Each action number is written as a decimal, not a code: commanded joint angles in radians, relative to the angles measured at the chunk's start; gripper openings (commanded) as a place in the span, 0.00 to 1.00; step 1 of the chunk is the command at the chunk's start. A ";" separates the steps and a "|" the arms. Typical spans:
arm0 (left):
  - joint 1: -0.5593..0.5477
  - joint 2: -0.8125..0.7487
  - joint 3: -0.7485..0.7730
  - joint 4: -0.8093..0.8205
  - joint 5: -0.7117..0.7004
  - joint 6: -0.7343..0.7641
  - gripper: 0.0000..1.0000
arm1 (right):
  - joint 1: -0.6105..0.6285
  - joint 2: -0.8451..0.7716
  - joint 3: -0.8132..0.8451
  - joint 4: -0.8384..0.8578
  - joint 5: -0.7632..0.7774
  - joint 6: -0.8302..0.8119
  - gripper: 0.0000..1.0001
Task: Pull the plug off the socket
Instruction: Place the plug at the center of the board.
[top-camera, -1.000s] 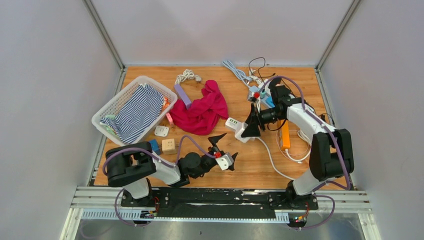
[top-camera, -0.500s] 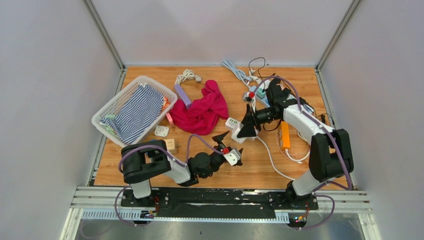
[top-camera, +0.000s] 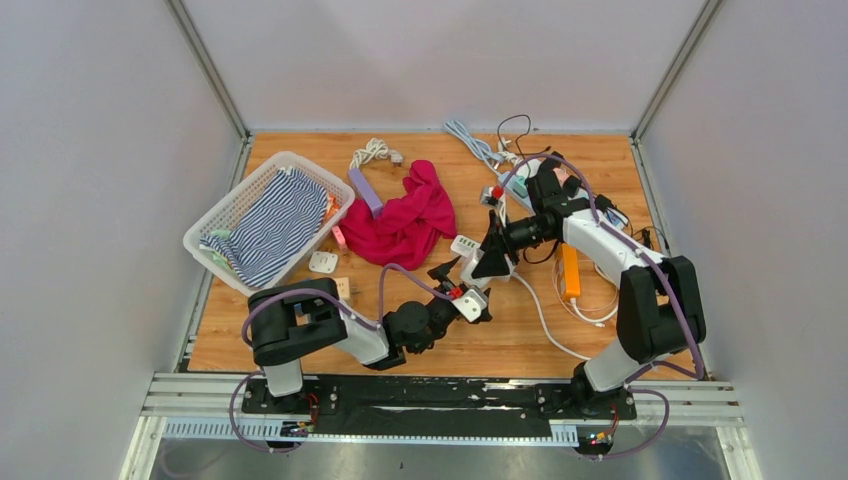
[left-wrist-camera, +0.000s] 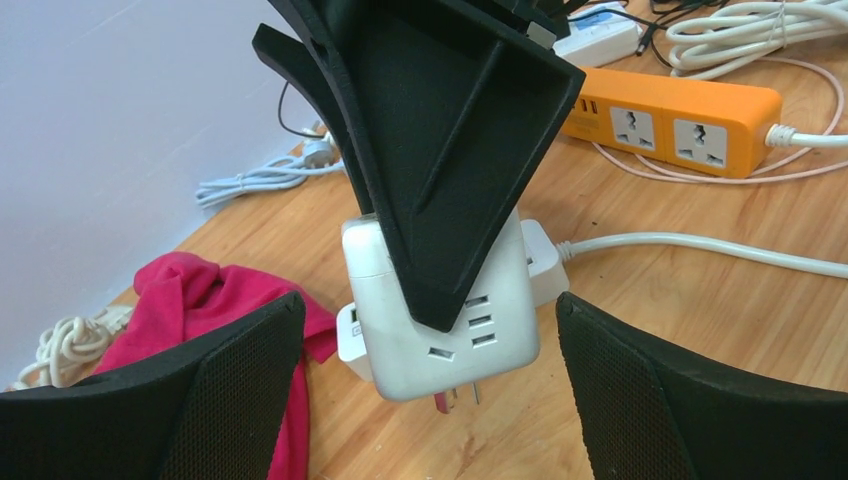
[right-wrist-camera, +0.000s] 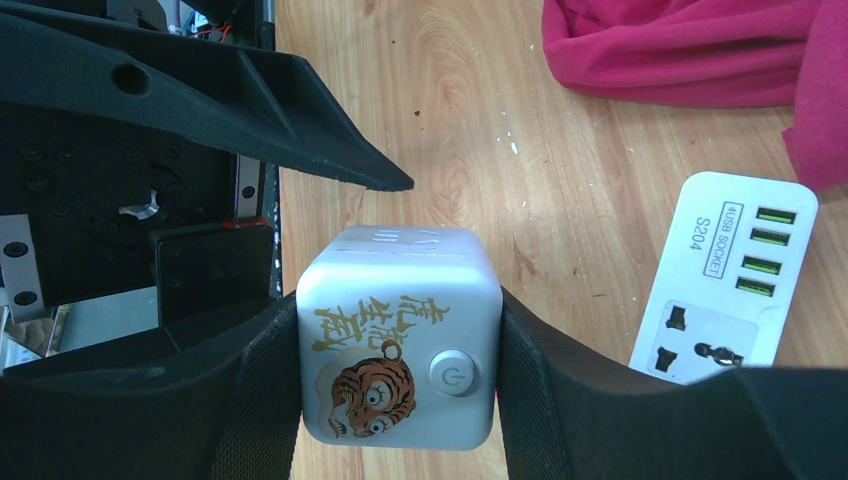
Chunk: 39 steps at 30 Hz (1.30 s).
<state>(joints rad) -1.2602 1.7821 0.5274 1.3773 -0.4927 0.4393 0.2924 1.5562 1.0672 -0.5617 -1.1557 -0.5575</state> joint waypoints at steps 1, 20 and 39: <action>-0.011 0.022 0.027 -0.007 -0.030 -0.020 0.96 | 0.023 0.008 0.000 0.005 -0.002 0.012 0.00; -0.011 0.035 0.086 -0.105 -0.075 -0.044 0.92 | 0.032 0.011 0.000 0.000 0.008 0.010 0.00; -0.011 0.051 0.127 -0.165 -0.130 -0.044 0.88 | 0.042 0.018 0.005 -0.016 0.008 -0.002 0.00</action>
<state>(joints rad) -1.2606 1.8080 0.6285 1.2160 -0.5846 0.4068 0.3119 1.5661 1.0672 -0.5610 -1.1393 -0.5571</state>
